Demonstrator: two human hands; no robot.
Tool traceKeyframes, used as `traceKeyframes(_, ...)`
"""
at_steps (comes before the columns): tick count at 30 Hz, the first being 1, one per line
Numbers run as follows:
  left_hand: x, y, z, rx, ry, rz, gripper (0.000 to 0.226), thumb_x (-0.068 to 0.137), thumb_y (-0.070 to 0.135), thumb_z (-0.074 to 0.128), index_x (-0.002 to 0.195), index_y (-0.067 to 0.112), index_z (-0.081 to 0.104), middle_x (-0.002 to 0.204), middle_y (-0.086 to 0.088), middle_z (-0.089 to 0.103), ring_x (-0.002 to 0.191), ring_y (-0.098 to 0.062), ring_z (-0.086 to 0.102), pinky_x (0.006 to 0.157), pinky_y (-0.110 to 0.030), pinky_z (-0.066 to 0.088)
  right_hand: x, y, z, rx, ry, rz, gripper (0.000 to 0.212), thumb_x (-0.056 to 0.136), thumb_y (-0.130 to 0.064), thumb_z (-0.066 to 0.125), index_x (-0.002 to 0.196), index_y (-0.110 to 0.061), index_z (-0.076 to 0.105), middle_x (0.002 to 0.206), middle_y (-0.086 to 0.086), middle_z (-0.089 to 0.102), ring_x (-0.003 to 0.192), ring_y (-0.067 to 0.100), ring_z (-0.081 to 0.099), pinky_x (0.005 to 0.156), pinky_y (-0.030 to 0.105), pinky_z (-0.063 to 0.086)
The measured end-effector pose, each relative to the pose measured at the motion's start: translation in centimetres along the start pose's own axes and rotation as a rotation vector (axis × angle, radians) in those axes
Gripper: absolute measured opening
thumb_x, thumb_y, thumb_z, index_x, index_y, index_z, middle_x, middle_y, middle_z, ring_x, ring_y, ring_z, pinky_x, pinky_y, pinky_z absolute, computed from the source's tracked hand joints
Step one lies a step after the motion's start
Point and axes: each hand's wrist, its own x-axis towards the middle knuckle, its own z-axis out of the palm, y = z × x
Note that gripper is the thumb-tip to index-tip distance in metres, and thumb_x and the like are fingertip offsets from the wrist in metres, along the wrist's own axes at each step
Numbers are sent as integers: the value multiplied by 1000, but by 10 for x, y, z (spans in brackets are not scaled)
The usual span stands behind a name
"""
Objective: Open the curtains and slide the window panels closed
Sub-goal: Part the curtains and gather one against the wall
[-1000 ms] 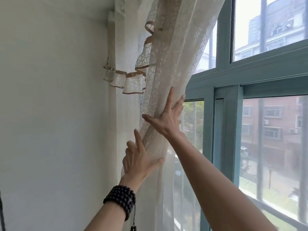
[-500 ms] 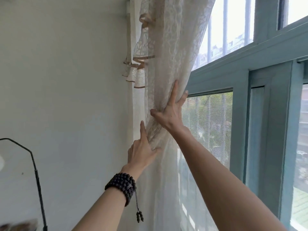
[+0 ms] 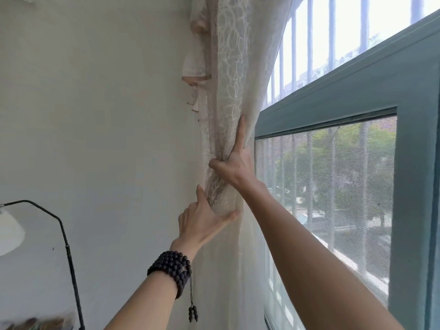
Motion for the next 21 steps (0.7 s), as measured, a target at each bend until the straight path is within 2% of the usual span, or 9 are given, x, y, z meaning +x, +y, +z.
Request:
traceKeyframes(2,17,-6,6,21,6,9,140,48,102,47,157,22,9,129,-12,64,116,-33,62,82,-41,44,10,9,10,46,-30,16,126,73,-12,72,153,-53,-18,97,2,60,66,17,60,56,27,51)
traceKeyframes(4,39,-14,13,40,25,30,134,49,100,50,153,20,21,121,-9,67,111,-33,64,78,-39,44,22,17,20,40,-48,14,125,76,-6,68,155,-47,-18,79,5,63,55,17,57,48,21,46)
traceKeyframes(7,78,-31,25,57,49,81,87,57,88,56,118,26,51,91,3,67,95,-29,66,68,-35,43,42,31,36,-66,-73,-6,121,80,-4,65,157,-37,-22,57,3,55,48,19,53,47,27,44)
traceKeyframes(10,120,-54,39,-23,8,136,38,74,70,63,82,34,57,72,13,61,84,-26,67,64,-32,48,59,56,58,-144,-54,-3,110,84,-8,59,160,-32,-16,68,6,59,60,27,59,55,32,45)
traceKeyframes(13,153,-70,57,-111,-5,167,43,74,74,56,64,32,50,64,17,55,80,-26,66,59,-31,45,73,86,85,-184,-22,43,87,89,-23,52,162,-20,5,87,7,58,84,38,61,77,42,52)
traceKeyframes(15,168,-74,70,-135,2,201,47,73,76,52,65,30,50,61,18,52,78,-27,64,58,-30,41,85,101,100,-223,-15,47,77,85,-38,43,155,-9,26,91,8,55,90,42,60,77,43,47)
traceKeyframes(17,181,-79,81,-121,9,256,31,85,59,58,77,30,53,63,20,47,81,-30,64,60,-30,40,98,111,110,-233,19,12,76,85,-52,38,145,-5,39,82,4,54,84,43,61,69,40,42)
traceKeyframes(19,192,-84,88,-62,24,280,18,90,45,55,92,27,56,71,15,56,87,-31,64,63,-32,39,107,116,117,-238,55,-29,86,89,-72,40,152,-15,29,77,0,57,76,36,63,63,38,45)
traceKeyframes(21,205,-91,98,-12,55,285,26,92,43,50,105,22,58,88,3,67,89,-30,65,65,-33,40,117,128,124,-263,66,-64,95,82,-85,46,154,-38,5,74,0,59,67,29,61,61,37,51)
